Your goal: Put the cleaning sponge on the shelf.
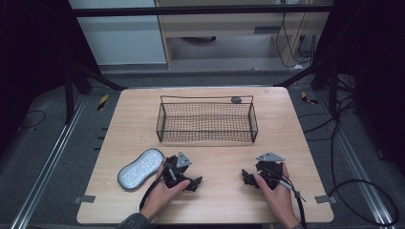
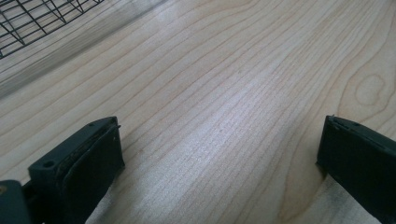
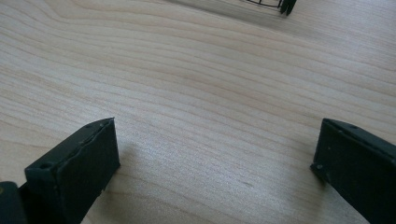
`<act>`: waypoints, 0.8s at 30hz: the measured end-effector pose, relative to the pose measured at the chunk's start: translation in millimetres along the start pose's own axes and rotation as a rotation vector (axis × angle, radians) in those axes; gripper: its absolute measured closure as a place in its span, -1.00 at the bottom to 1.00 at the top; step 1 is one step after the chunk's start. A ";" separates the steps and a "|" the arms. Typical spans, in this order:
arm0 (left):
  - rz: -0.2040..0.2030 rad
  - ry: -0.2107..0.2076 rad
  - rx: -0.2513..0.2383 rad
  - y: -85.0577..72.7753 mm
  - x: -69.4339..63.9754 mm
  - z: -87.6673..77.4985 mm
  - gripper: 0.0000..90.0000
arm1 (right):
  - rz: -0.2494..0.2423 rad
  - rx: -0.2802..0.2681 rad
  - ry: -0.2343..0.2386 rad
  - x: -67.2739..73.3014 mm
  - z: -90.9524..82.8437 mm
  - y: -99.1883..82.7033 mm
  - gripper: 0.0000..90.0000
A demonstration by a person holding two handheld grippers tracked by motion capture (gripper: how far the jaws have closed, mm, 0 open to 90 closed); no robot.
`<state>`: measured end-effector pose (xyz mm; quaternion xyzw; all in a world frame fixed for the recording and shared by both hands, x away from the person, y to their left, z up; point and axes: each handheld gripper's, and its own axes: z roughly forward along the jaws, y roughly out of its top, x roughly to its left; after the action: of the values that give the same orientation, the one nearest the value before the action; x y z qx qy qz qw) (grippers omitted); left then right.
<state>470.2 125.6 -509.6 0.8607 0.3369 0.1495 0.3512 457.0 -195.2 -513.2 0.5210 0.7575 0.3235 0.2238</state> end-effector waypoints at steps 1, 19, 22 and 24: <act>0.006 -0.006 0.000 0.0 0.7 0.0 -1.00 | 0.000 0.000 0.000 0.0 0.1 0.1 -0.99; 0.035 0.087 0.040 8.0 29.6 -55.7 -0.89 | -0.006 0.000 0.013 -0.7 -0.8 -0.5 -0.99; 0.025 0.095 0.040 7.0 40.8 -66.5 -0.89 | -0.004 0.001 0.014 -0.4 -1.1 -0.7 -0.99; 0.021 0.103 0.041 6.5 45.4 -70.0 -0.90 | -0.003 0.001 0.014 -0.3 -1.2 -0.8 -0.99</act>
<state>471.8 188.6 -454.5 0.8625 0.3483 0.1901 0.3140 455.8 -196.0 -513.0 0.5177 0.7600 0.3263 0.2187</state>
